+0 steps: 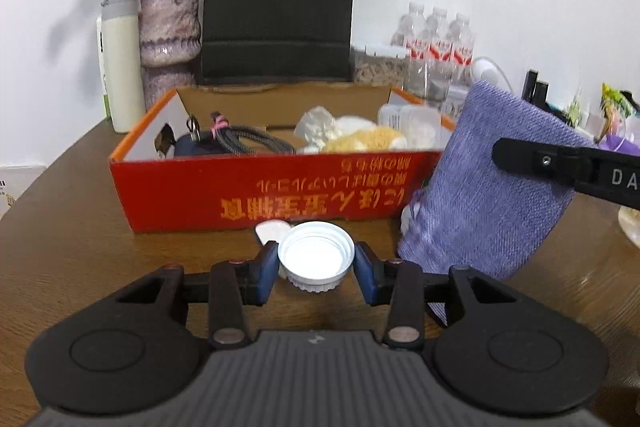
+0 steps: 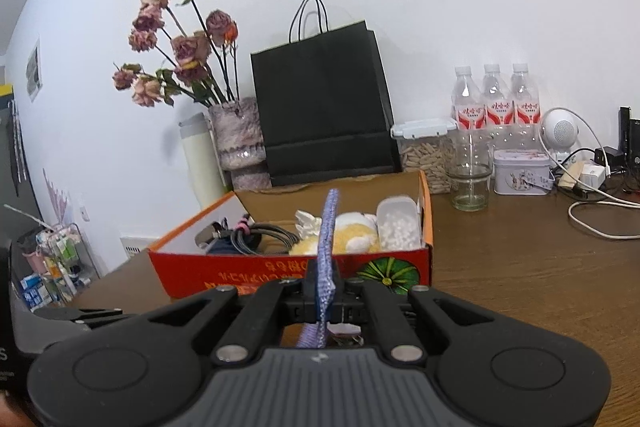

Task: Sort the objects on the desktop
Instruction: 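Carry the lavender pouch and white lid over the box with both tools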

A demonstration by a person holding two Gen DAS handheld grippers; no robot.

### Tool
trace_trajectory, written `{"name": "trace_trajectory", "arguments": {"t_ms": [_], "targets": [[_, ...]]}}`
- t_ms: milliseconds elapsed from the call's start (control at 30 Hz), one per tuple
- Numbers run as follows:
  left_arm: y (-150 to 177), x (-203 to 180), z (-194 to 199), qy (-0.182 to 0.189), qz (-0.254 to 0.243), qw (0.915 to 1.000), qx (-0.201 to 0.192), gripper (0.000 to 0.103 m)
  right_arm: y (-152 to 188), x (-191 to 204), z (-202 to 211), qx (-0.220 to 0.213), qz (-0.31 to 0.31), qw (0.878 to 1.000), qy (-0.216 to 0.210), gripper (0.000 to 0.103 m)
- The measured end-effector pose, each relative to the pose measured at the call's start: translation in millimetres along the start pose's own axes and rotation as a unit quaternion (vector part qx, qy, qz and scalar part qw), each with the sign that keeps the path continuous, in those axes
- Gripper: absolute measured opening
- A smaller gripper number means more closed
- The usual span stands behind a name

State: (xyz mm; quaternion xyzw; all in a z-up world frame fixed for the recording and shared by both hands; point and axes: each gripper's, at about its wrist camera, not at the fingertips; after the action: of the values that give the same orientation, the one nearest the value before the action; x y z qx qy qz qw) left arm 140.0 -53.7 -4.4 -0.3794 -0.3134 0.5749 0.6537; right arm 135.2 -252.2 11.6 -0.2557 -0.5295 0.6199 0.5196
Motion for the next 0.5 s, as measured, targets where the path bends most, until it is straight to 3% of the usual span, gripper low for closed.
{"name": "trace_trajectory", "arguments": {"t_ms": [500], "targets": [[-57,23,30,0.016,0.026,0.9961,-0.083,0.041,-67,34,0,-0.065,0.007,0.997,-0.032,0.001]]}}
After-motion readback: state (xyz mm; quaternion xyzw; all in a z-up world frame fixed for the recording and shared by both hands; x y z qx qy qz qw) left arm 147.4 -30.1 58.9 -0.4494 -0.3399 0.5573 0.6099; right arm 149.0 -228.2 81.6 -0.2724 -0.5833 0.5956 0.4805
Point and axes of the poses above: each gripper's, at about its wrist camera, not at the fingertips, and z roughly against the way its jaws point, x to its left, y to its underside, and after that the axes turned 1 degree about -z, right-handed
